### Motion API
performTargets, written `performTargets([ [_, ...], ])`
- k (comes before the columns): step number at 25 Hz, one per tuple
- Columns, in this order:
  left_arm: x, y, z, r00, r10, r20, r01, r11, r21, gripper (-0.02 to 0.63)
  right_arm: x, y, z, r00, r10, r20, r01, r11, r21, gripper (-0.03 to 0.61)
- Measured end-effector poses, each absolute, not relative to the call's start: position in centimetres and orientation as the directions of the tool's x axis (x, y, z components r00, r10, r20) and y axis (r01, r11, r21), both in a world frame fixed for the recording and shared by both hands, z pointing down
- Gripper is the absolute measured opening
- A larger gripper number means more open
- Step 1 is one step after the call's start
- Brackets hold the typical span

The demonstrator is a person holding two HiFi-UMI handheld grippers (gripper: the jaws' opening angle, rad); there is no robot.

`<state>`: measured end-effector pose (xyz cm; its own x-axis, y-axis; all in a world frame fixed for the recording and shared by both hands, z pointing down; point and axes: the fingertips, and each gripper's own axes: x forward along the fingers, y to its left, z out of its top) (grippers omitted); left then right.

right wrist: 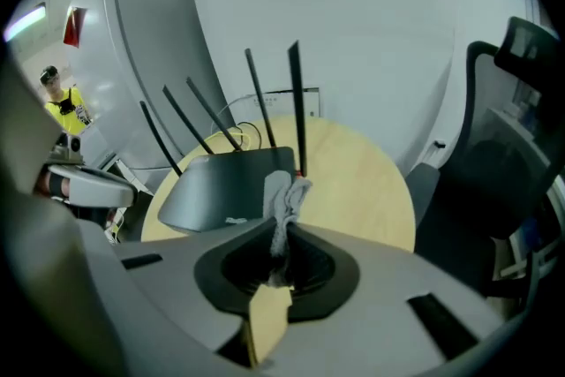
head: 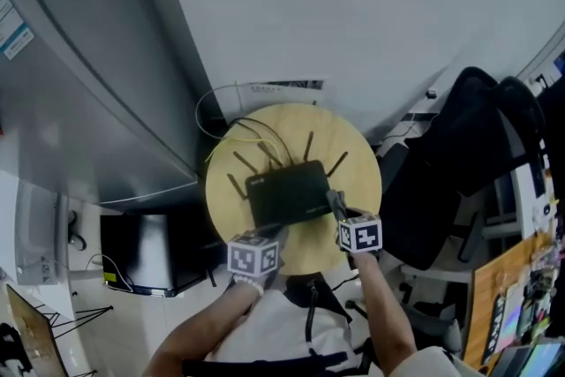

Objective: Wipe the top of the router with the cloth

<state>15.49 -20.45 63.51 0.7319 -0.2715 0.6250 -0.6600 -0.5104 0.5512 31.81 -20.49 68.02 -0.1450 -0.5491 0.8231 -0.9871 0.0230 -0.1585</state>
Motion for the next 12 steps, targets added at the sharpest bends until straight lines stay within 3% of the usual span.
performTargets([
  [5, 19.1, -20.2, 63.9, 0.721, -0.289, 0.630, -0.676, -0.492, 0.549, -0.002, 35.7, -22.2, 70.2, -0.188, -0.518, 0.834, -0.982, 0.095, -0.163, 0.037],
  [12, 20.7, -19.6, 64.9, 0.684, -0.327, 0.652, -0.722, -0.431, 0.541, -0.002, 35.5, -24.7, 73.7, -0.289, -0.439, 0.851, -0.952, 0.226, -0.207, 0.037],
])
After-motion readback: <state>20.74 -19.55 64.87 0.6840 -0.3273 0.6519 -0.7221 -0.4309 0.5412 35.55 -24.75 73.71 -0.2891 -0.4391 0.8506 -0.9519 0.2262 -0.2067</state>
